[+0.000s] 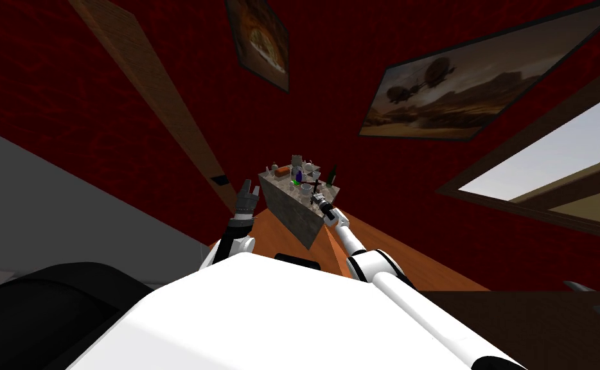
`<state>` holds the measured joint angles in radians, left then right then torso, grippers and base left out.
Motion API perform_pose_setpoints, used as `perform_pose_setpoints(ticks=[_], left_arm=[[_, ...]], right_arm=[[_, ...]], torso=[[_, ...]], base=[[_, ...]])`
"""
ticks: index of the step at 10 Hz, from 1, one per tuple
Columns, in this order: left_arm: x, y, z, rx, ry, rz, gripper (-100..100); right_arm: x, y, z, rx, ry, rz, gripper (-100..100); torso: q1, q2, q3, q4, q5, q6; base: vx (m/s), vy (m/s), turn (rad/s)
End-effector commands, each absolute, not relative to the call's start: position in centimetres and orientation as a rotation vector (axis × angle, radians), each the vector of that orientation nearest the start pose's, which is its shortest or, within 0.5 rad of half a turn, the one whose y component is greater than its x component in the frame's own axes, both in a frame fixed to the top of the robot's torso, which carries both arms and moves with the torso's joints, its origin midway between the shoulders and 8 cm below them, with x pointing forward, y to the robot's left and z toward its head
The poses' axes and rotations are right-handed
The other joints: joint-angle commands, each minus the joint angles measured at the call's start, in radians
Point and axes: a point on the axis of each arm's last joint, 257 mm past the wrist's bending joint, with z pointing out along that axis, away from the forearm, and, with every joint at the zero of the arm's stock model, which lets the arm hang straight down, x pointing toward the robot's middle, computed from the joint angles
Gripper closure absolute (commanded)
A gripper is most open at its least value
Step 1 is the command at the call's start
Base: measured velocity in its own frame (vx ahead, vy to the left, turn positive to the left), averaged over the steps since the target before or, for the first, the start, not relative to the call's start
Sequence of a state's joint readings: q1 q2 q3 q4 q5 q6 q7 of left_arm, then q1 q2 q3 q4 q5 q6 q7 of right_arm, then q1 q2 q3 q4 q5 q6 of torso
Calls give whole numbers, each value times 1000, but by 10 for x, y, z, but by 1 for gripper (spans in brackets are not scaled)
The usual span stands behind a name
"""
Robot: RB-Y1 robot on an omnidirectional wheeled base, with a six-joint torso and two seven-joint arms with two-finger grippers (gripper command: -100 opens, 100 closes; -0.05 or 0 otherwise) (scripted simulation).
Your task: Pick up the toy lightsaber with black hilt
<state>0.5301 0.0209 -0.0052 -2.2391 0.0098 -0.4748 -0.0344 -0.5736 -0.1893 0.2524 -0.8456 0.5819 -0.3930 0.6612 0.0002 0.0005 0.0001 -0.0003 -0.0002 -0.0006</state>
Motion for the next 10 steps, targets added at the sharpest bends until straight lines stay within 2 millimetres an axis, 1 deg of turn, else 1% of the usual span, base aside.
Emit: perform_pose_setpoints(ticks=[1,2,3,4,5,6,7,8,9,10], left_arm=[[353,283,-9,-711,696,-1250,0],[353,283,-9,-711,696,-1250,0],[353,283,-9,-711,696,-1250,0],[353,283,-9,-711,696,-1250,0],[353,283,-9,-711,696,-1250,0],[353,283,-9,-711,696,-1250,0],[353,283,-9,-711,696,-1250,0],[353,283,-9,-711,696,-1250,0],[353,283,-9,-711,696,-1250,0],[353,283,-9,-711,696,-1249,0]], right_arm=[[631,-64,-217,-415,1515,441,100],[631,-64,-217,-415,1514,442,100],[631,-64,-217,-416,1514,442,0],[629,-91,-218,-360,1513,426,100],[621,-92,-222,-352,1512,433,100],[616,-95,-231,-345,1523,434,100],[617,-122,-226,-300,1516,409,100],[608,-125,-232,-292,1519,413,100],[602,-126,-233,-287,1514,417,100],[597,-129,-241,-280,1527,416,100]], torso=[[0,0,0,0,0,0],[0,0,0,0,0,0],[0,0,0,0,0,0],[0,0,0,0,0,0],[2,-2,-1,-1,0,-2],[2,-4,-2,-1,0,-1],[1,-4,-4,-4,-1,-1],[2,-6,-5,-5,-1,-3],[2,-7,-6,-6,-1,-2],[0,-5,-6,-7,-2,0]], base=[[0,0,0],[0,0,0],[0,0,0],[36,40,279],[59,30,170],[43,10,4],[59,40,307],[47,27,146],[25,11,-28],[14,3,-15]])
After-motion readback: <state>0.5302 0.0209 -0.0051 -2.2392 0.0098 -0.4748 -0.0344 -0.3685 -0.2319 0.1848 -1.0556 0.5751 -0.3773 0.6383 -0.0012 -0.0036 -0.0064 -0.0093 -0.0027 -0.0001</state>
